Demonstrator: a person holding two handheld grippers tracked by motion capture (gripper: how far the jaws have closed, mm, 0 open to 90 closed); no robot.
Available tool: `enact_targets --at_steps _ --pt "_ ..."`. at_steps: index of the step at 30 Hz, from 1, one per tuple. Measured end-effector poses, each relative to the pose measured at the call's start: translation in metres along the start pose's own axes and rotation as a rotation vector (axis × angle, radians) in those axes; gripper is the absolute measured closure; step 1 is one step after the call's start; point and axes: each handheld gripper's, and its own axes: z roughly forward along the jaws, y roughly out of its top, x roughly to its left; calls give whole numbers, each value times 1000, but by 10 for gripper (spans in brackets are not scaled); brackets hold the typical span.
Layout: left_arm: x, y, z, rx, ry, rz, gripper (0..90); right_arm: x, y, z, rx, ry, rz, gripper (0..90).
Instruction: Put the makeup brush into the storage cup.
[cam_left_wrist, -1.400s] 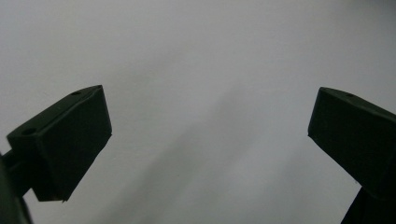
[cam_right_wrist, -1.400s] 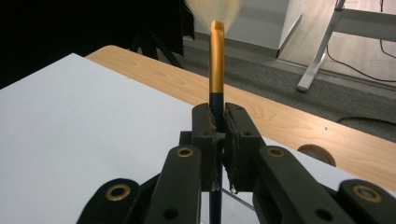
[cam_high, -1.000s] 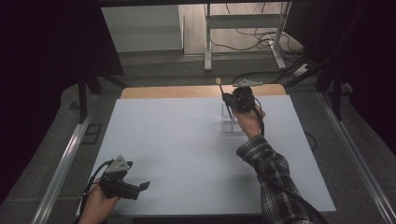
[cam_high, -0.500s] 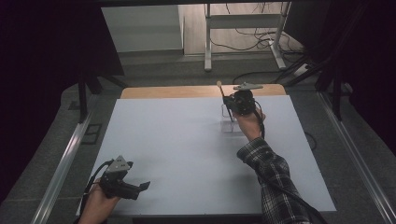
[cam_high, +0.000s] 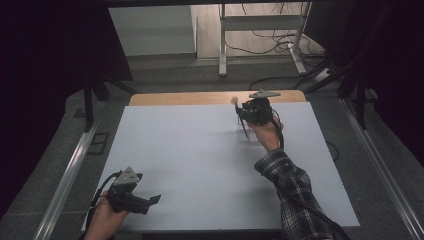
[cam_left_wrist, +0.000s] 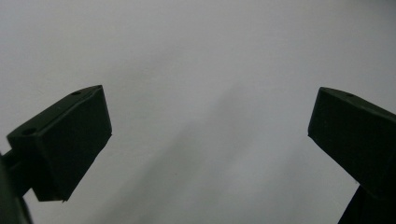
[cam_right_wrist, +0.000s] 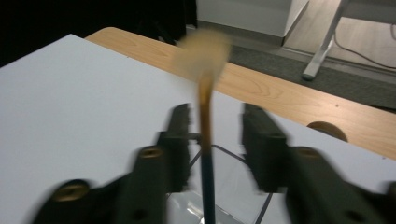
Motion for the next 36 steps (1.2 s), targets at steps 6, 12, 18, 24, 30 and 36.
enact_targets --at_steps 6,12,18,24,30,36 --pt "0 0 0 -3 0 -2 2 0 3 5 37 12 -9 186" --pt "0 0 0 -4 0 -6 1 3 2 4 56 -14 -26 98" --pt "1 0 -1 -7 1 -9 0 3 2 3 71 -15 -11 46" --pt "1 0 -1 -5 3 -8 0 3 1 2 81 -10 -6 33" --pt "0 0 -1 -4 2 -8 0 6 1 0 93 -1 -18 32" --pt "0 0 -1 -3 3 -7 1 8 2 -4 96 7 -28 31"
